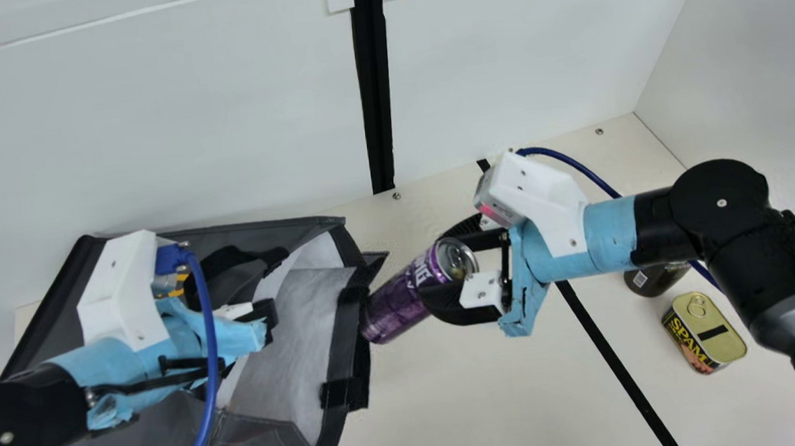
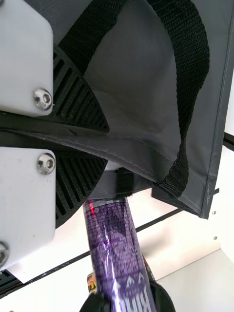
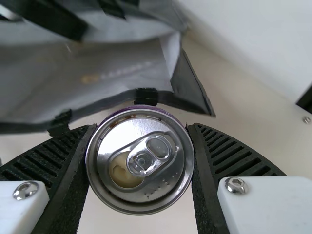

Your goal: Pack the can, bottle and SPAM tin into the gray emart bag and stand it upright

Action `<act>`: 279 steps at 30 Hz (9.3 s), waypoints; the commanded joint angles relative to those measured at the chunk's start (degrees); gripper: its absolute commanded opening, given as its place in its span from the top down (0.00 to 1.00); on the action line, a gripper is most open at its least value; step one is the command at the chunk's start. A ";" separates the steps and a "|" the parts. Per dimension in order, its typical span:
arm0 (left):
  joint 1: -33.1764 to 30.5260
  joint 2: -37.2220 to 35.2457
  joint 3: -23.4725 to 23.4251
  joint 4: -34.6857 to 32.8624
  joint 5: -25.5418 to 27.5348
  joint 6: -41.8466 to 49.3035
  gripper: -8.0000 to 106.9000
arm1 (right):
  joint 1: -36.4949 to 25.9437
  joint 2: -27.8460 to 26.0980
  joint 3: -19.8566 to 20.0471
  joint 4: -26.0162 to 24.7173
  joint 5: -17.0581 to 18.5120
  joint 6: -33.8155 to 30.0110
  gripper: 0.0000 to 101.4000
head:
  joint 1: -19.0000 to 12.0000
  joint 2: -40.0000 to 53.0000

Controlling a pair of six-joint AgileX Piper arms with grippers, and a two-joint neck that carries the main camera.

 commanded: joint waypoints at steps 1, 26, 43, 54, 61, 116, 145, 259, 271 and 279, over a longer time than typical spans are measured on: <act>0.00 0.00 0.00 0.00 0.00 0.00 1.00 | 0.83 -0.24 -0.75 0.73 -0.09 1.41 1.00 | -1.21 -0.05; 0.00 0.00 0.00 0.00 0.00 0.00 1.00 | 7.53 -2.17 -10.46 8.29 -0.09 13.08 1.00 | -1.21 -0.05; 0.00 0.00 0.00 0.00 0.00 0.00 1.00 | 9.73 -2.45 -6.38 8.01 -0.09 12.33 1.00 | -1.21 -0.05; 0.00 0.00 0.00 0.00 0.00 0.00 1.00 | 10.08 -1.09 -3.18 7.89 -0.09 9.66 1.00 | -1.21 -0.05; 0.00 0.00 0.00 0.00 0.00 0.00 1.00 | 10.54 0.30 -1.67 8.23 -0.09 8.12 1.00 | -1.21 -0.05; 0.00 0.00 0.00 0.00 0.00 0.00 1.00 | 16.91 22.74 -8.14 13.95 -0.09 5.51 1.00 | -1.21 -0.05; 0.00 0.00 0.00 0.00 0.00 0.00 1.00 | 20.80 29.16 -12.93 12.07 -0.09 6.49 0.70 | -1.21 -0.05; 0.00 0.00 0.00 0.00 0.00 0.00 1.00 | -15.13 -3.97 -19.48 -27.87 -4.05 26.00 0.06 | -1.21 -0.05; 0.00 0.00 0.00 0.00 0.00 0.00 1.00 | -18.83 -7.55 -20.25 -36.67 -2.82 34.87 0.06 | -1.21 -0.05; 0.00 0.00 0.00 0.00 0.00 0.00 1.00 | -20.41 -10.09 -20.21 -42.11 -1.33 39.53 0.06 | -1.21 -0.05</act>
